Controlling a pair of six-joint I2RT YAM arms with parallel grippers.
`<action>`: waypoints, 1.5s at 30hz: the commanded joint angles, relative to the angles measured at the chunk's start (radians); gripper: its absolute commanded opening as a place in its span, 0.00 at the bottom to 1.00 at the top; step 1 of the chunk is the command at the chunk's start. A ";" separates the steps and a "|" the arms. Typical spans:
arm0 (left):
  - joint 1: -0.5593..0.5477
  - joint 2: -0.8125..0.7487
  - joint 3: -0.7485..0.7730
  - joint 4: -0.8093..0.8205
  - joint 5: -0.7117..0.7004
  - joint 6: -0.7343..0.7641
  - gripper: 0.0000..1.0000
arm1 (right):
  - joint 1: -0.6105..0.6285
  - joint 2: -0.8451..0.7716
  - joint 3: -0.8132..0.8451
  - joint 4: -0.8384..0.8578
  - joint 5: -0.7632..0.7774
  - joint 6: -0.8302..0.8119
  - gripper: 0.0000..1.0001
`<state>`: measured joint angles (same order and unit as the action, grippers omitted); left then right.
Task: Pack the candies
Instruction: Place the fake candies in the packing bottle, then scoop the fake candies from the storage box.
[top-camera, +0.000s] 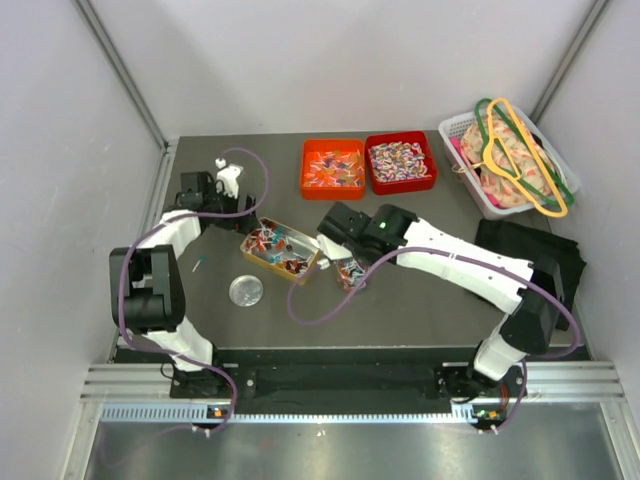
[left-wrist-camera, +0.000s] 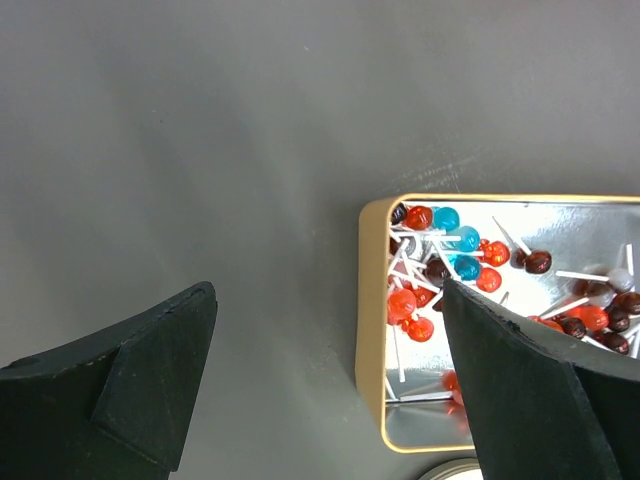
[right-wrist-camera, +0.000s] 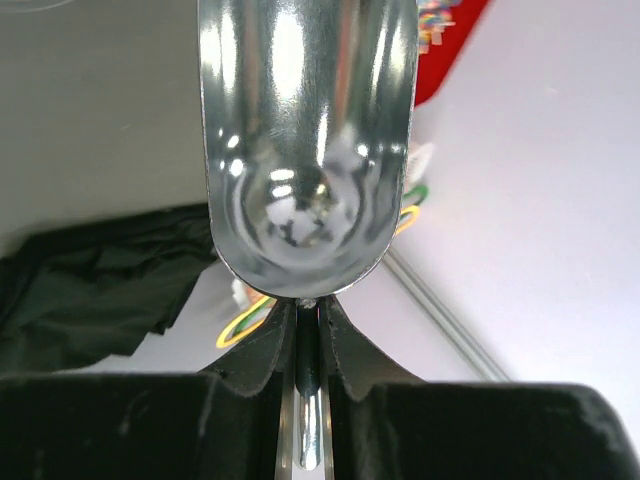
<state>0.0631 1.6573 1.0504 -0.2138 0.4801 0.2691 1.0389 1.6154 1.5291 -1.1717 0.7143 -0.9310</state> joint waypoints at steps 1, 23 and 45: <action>-0.034 -0.044 -0.033 0.077 -0.087 0.038 1.00 | 0.010 0.020 0.150 0.037 0.073 -0.012 0.00; -0.126 0.016 -0.052 0.094 -0.164 0.073 0.52 | 0.009 0.035 0.258 0.064 0.093 -0.005 0.00; -0.220 0.146 0.100 0.028 -0.296 -0.118 0.00 | 0.009 0.100 0.241 0.125 -0.006 0.044 0.00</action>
<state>-0.1291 1.7443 1.0542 -0.1463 0.2348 0.2600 1.0389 1.6958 1.7504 -1.0920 0.7399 -0.9188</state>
